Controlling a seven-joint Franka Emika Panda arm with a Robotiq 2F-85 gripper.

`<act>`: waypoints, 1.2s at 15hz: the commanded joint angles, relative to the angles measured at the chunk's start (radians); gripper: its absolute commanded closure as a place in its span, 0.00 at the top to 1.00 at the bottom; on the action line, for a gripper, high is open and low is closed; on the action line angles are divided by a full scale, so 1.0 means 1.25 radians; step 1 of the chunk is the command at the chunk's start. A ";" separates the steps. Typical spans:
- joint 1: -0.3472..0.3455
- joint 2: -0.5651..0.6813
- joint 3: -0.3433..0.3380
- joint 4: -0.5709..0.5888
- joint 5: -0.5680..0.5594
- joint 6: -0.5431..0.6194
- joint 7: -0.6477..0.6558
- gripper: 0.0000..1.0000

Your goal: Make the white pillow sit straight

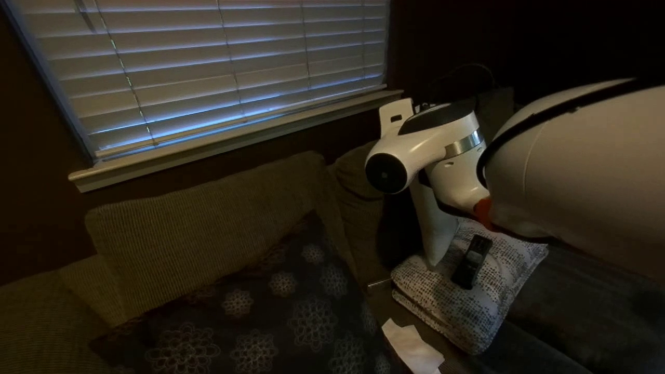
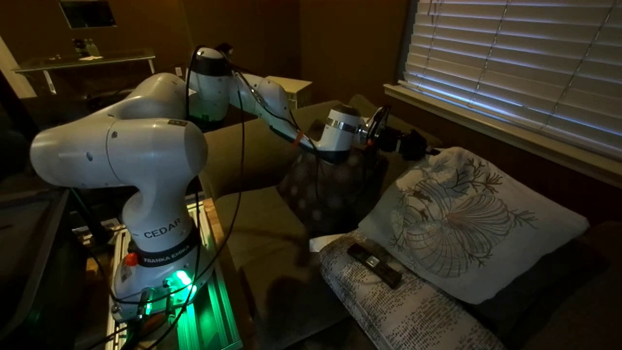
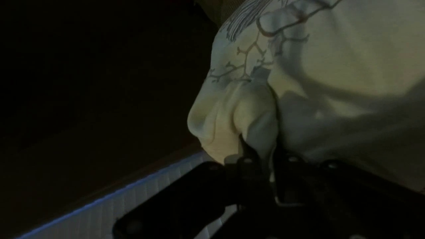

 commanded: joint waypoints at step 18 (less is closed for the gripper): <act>-0.084 -0.015 0.103 0.199 -0.545 -0.156 0.037 0.37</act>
